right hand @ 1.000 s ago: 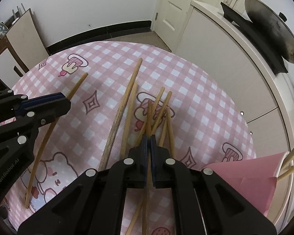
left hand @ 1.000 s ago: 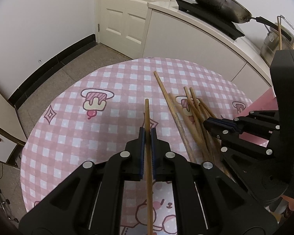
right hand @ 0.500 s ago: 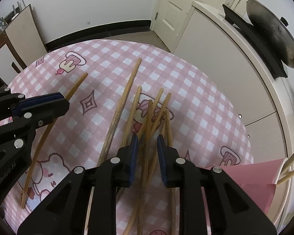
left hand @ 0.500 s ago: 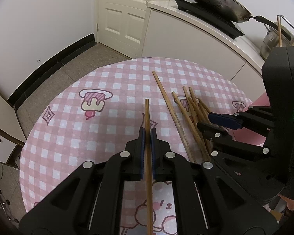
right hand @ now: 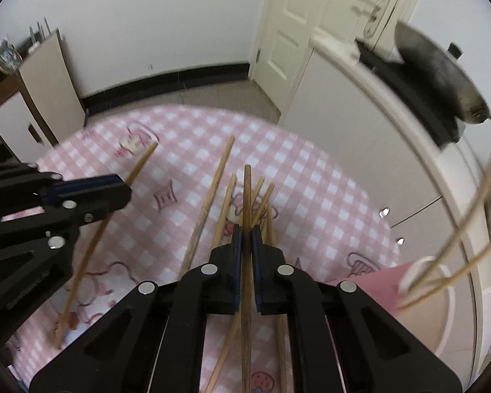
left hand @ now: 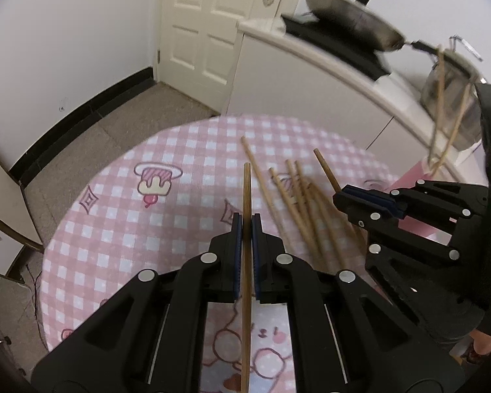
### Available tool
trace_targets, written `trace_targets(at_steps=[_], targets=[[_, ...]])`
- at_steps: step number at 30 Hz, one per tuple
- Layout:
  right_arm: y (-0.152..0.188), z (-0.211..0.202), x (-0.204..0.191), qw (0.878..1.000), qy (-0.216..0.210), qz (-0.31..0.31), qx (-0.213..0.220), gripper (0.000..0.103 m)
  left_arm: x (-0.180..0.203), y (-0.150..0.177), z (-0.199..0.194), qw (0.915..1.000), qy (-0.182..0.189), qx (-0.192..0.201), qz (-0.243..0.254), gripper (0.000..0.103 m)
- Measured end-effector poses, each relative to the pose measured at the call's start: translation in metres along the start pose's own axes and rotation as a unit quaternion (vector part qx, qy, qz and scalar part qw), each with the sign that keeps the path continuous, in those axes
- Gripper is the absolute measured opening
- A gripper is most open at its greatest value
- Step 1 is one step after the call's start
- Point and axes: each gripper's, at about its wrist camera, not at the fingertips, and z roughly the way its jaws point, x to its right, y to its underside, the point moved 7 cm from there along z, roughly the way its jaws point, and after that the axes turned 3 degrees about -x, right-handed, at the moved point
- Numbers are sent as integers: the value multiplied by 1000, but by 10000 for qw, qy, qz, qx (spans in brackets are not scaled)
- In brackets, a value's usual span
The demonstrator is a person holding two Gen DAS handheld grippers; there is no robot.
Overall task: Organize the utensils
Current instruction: 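Lift the held chopsticks upright with both tools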
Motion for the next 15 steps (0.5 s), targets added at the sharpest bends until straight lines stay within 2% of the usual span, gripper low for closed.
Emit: trace_targets(at_steps=[6,15], targets=[[-2,-61,8,9973,-162,144,698,4,24,-8,-51,9986,177,483,108,5],[5,-138,24,9883,-255,351,1459,4,73,-12,-113,9922,412,1075,482,5]])
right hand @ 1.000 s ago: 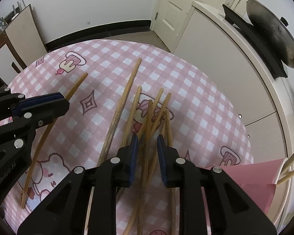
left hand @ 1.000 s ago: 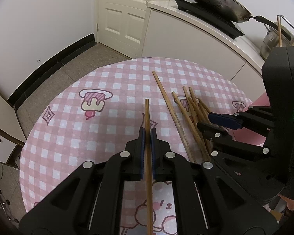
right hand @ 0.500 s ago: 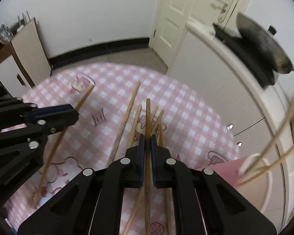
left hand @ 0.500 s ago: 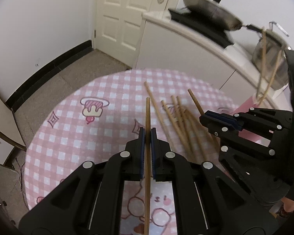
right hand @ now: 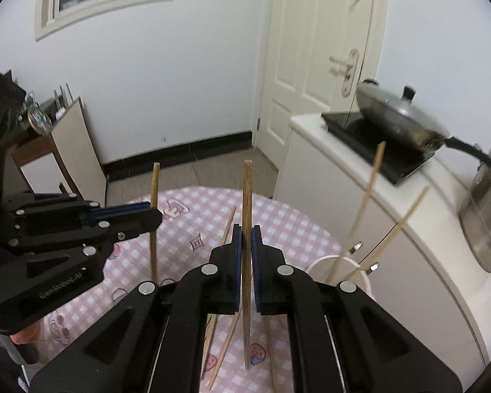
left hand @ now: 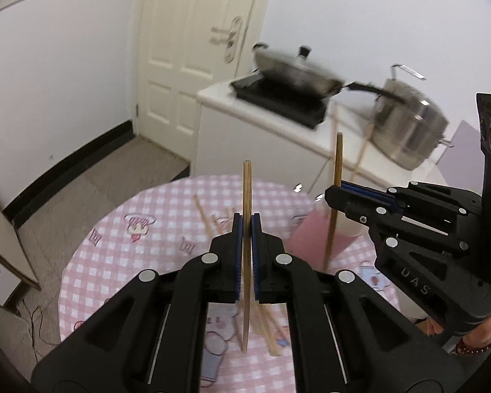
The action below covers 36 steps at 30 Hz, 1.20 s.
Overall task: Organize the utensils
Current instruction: 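Lift the held chopsticks upright with both tools, then carry the chopsticks over the pink cup and lower them into it with both tools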
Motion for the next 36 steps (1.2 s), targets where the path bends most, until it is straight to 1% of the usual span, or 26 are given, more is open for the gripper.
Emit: trace_targets(at_steps=[6,11,13,20,24,27,30,33,36], targets=[[-17,-60,11,9984,56,47,560,4,37,-18,-33,9983,258,473,201,5],[-32,-92,34,9950,319,102,946,4,71,-41,-53,9941,380,937,386,5],[-36,-97,46,9933,452,147,1055,4,83,-51,-54,9924,458,1066,413,5],[-42,-98,82,9873,557,521,1397,4,106,-83,-41,9869,626,1446,343,5],[-48,-101,94,9833,594,672,1582,4,113,-96,-38,9831,697,1668,296,5],[-49,-96,101,9821,603,728,1627,4,118,-103,-34,9803,679,1829,321,5],[-44,-84,108,9829,599,777,1558,4,120,-103,-21,9798,649,1856,356,5],[-37,-73,112,9840,575,846,1456,4,121,-99,-6,9804,642,1823,378,5],[-28,-61,116,9849,551,934,1347,4,121,-92,11,9815,557,1769,469,5]])
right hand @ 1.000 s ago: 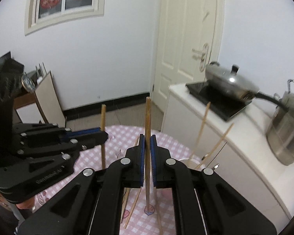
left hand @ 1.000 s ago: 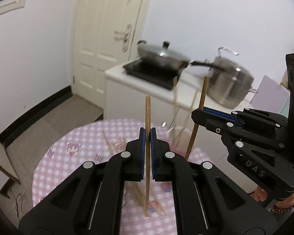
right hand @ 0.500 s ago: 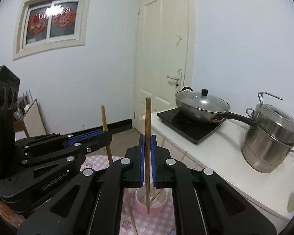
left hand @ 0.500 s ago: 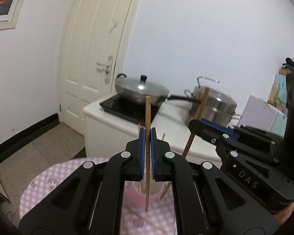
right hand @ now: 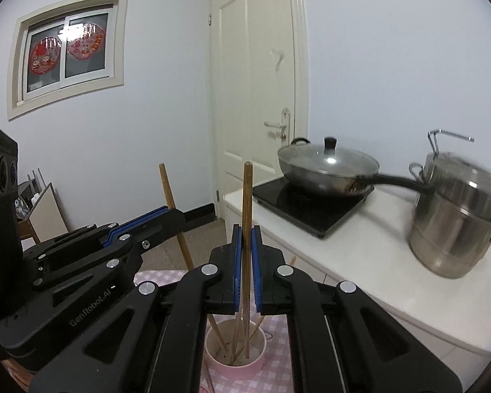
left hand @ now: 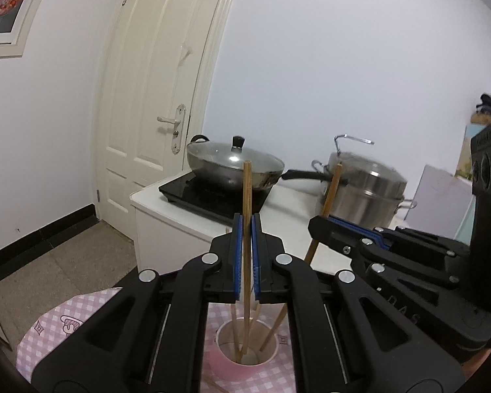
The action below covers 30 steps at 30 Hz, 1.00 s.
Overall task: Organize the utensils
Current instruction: 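Carry the chopsticks over the pink cup and lower them into it with both tools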
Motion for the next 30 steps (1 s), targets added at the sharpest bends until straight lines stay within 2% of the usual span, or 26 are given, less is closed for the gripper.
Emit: trace_targets(at_steps=[13,30], targets=[[31,8,11,9995,22,204,-236,4,-17,46,27,9989,-153,-438,64,5],[62,15,10,9984,15,241,-516,5,-13,77,30,9966,-3,-805,184,6]])
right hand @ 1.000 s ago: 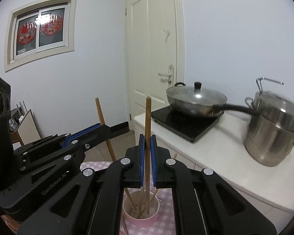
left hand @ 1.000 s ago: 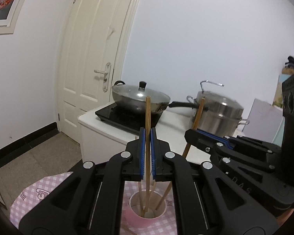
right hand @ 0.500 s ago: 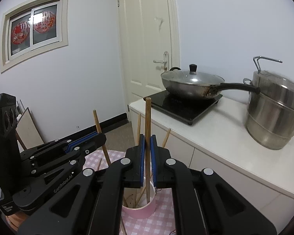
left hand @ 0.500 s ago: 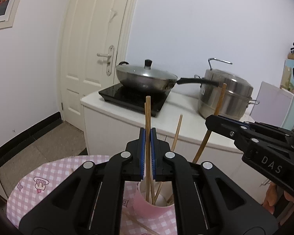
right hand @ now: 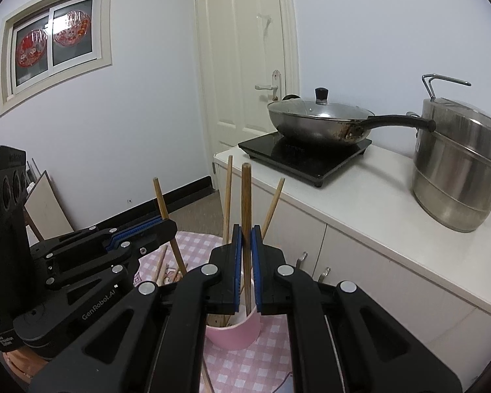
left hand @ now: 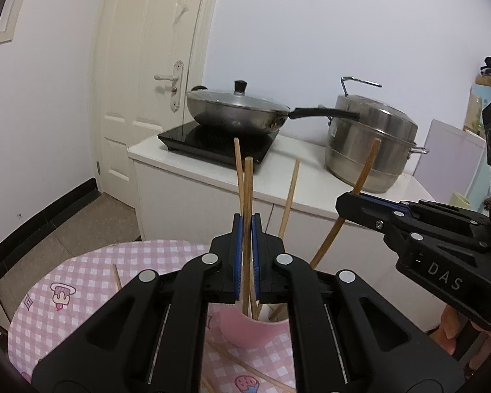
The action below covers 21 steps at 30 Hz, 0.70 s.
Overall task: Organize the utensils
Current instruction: 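Carry the chopsticks over the pink cup and lower them into it with both tools, then open both tools to release the chopsticks into the pink cup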
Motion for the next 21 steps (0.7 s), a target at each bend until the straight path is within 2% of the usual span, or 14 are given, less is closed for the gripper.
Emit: trace_targets(at_steps=[7,9,11,14,17,19,21], targets=[[4,-6,-5,10000,-10,-15,-38,5,8,6,-6,9995,238,-224,24,9],[6,-8,-6,10000,-21,-12,-47,6,9,6,-8,9995,231,-232,34,21],[7,-12,-7,10000,-19,-20,-39,6,10,6,-13,9995,233,-214,41,25],[8,-18,-7,10000,-6,-1,7,10,10,7,-19,9996,172,-238,54,25],[8,-23,-9,10000,8,-9,44,19,10,7,-28,9996,199,-202,59,26],[9,-27,-11,10000,6,-35,57,20,9,6,-34,9996,208,-188,36,30],[11,-30,-13,10000,-15,-54,71,21,5,7,-42,9997,161,-153,-23,44]])
